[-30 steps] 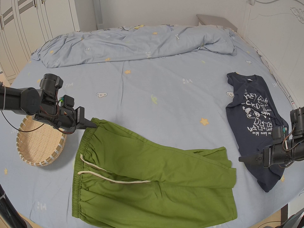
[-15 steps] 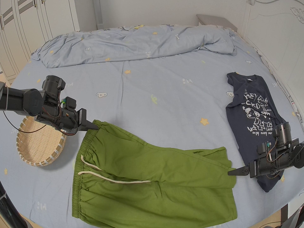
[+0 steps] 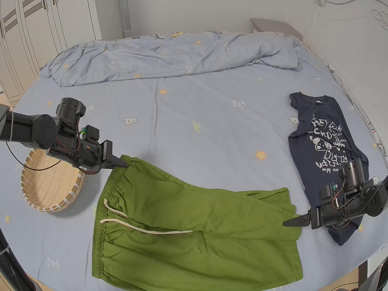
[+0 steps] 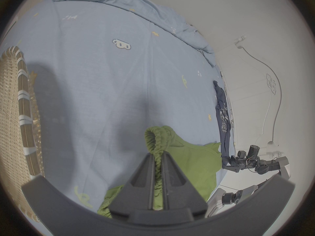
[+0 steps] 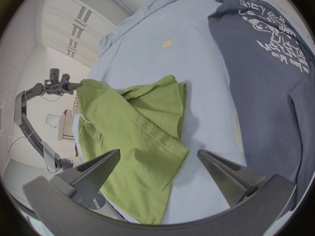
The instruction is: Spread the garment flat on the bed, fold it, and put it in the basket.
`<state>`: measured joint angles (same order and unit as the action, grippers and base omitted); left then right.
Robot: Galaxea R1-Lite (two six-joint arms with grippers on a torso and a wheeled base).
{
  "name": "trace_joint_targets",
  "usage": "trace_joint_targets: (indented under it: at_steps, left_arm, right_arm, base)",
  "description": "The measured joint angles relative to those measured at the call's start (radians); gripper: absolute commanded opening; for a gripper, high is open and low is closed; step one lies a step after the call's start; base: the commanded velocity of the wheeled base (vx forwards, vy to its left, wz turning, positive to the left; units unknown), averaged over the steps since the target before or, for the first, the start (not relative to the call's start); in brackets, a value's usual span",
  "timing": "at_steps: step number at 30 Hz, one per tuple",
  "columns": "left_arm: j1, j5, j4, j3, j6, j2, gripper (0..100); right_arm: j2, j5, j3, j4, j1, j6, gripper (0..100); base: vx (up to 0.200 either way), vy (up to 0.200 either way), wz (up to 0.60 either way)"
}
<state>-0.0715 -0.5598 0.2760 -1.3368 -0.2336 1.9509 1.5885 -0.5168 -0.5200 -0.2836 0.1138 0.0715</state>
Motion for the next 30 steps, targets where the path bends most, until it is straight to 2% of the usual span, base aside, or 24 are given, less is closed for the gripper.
trace_joint_targets:
  at_steps: [5, 6, 22, 30]
  left_arm:
    - [0.001, 0.0, 0.0, -0.002, 0.0, 0.0, 0]
    - [0.003, 0.0, 0.0, -0.002, 0.0, 0.0, 0]
    - [0.004, 0.001, 0.0, -0.003, -0.001, 0.0, 0]
    - [0.007, 0.001, 0.0, -0.002, -0.001, -0.008, 0]
  right_arm:
    - [0.02, -0.001, 0.009, -0.033, 0.008, 0.001, 100]
    - [0.024, -0.001, 0.009, -0.033, 0.009, 0.002, 0]
    - [0.046, 0.005, 0.01, -0.037, 0.006, -0.004, 0]
    - [0.021, 0.031, 0.005, -0.038, -0.006, -0.009, 0]
  base:
    - [0.0, 0.0, 0.0]
    - [0.0, 0.0, 0.0]
    - [0.0, 0.0, 0.0]
    - [0.0, 0.0, 0.0]
